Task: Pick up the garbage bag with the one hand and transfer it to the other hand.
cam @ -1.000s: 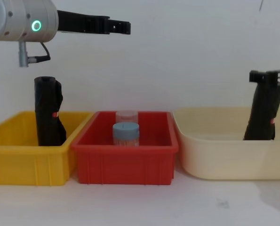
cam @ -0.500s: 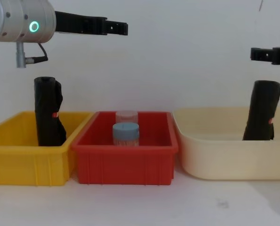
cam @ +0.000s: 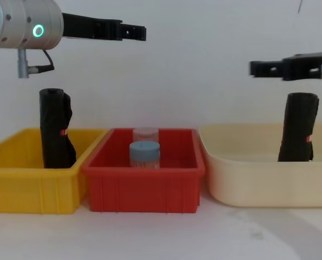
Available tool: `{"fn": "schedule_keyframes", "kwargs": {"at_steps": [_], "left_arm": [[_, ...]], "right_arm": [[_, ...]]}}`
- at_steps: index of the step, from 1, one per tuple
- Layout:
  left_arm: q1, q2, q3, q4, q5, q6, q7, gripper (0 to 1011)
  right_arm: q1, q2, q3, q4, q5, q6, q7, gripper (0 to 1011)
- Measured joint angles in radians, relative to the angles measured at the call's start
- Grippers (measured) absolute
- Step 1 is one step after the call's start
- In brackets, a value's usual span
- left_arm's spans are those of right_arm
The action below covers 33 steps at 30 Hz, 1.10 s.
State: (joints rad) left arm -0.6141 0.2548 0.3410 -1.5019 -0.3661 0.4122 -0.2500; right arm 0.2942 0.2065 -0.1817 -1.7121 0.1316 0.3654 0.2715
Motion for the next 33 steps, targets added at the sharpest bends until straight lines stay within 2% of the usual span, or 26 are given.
{"fn": "schedule_keyframes", "kwargs": {"at_steps": [7, 15, 22, 33], "left_arm": [[0.0, 0.0, 0.0, 0.0, 0.0, 0.0, 0.001, 1001], [0.0, 0.0, 0.0, 0.0, 0.0, 0.0, 0.001, 1001], [0.0, 0.0, 0.0, 0.0, 0.0, 0.0, 0.001, 1001], [0.0, 0.0, 0.0, 0.0, 0.0, 0.0, 0.0, 1001]], "right_arm": [[0.003, 0.005, -0.078, -0.014, -0.02, 0.026, 0.032, 1001], [0.043, -0.026, -0.165, 0.023, -0.045, 0.064, 0.043, 1002], [0.074, -0.063, -0.199, 0.063, -0.052, 0.104, 0.036, 1001], [0.116, -0.122, -0.222, 0.128, -0.058, 0.175, 0.014, 1001]]}}
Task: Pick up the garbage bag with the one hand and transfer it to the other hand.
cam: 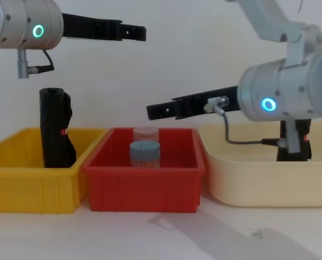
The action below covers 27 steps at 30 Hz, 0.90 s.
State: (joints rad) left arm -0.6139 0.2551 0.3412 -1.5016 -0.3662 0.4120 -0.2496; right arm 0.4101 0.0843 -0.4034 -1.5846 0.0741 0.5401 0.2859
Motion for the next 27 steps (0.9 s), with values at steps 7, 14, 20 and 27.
{"fn": "schedule_keyframes", "kwargs": {"at_steps": [7, 14, 20, 27], "left_arm": [[0.0, 0.0, 0.0, 0.0, 0.0, 0.0, 0.0, 1001], [0.0, 0.0, 0.0, 0.0, 0.0, 0.0, 0.0, 1001], [0.0, 0.0, 0.0, 0.0, 0.0, 0.0, 0.0, 1001], [0.0, 0.0, 0.0, 0.0, 0.0, 0.0, 0.0, 1001]], "right_arm": [[0.024, -0.027, -0.022, 0.052, -0.011, 0.028, -0.003, 1001], [0.042, -0.043, -0.044, 0.092, -0.024, 0.036, 0.0, 1001], [0.056, -0.055, -0.06, 0.122, -0.036, 0.039, 0.006, 1001], [0.077, -0.073, -0.072, 0.16, -0.048, 0.04, 0.008, 1001]]}}
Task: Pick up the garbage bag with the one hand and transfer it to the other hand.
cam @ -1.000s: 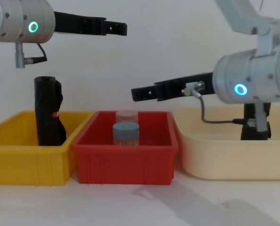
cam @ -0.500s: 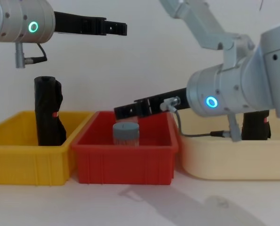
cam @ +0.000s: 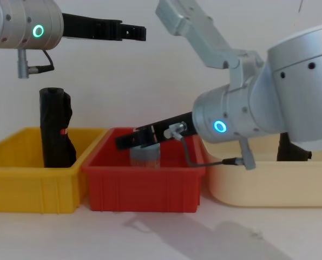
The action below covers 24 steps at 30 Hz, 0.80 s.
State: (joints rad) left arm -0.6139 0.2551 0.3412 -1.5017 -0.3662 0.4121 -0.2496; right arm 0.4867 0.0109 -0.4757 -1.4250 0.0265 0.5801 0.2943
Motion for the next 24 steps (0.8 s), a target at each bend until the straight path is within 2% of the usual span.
{"fn": "schedule_keyframes", "kwargs": {"at_steps": [8, 24], "left_arm": [[0.0, 0.0, 0.0, 0.0, 0.0, 0.0, 0.0, 1001], [0.0, 0.0, 0.0, 0.0, 0.0, 0.0, 0.0, 1001]], "right_arm": [[0.026, -0.022, -0.009, 0.05, -0.012, -0.008, 0.001, 1002], [0.09, -0.059, -0.006, 0.191, -0.047, -0.078, -0.028, 1001]]}}
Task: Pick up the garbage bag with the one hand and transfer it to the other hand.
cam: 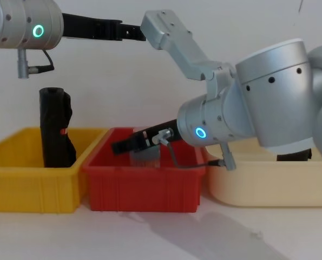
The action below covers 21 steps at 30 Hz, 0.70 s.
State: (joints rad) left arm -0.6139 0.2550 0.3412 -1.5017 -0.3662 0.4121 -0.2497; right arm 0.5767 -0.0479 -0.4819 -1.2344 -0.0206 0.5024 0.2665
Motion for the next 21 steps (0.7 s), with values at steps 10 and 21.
{"fn": "schedule_keyframes", "kwargs": {"at_steps": [10, 21], "left_arm": [[0.0, 0.0, 0.0, 0.0, 0.0, 0.0, 0.0, 1001], [0.0, 0.0, 0.0, 0.0, 0.0, 0.0, 0.0, 1001]], "right_arm": [[0.037, -0.017, 0.014, 0.079, -0.014, -0.041, -0.019, 1002], [0.056, -0.027, 0.025, 0.127, -0.022, -0.048, -0.021, 1001]]}}
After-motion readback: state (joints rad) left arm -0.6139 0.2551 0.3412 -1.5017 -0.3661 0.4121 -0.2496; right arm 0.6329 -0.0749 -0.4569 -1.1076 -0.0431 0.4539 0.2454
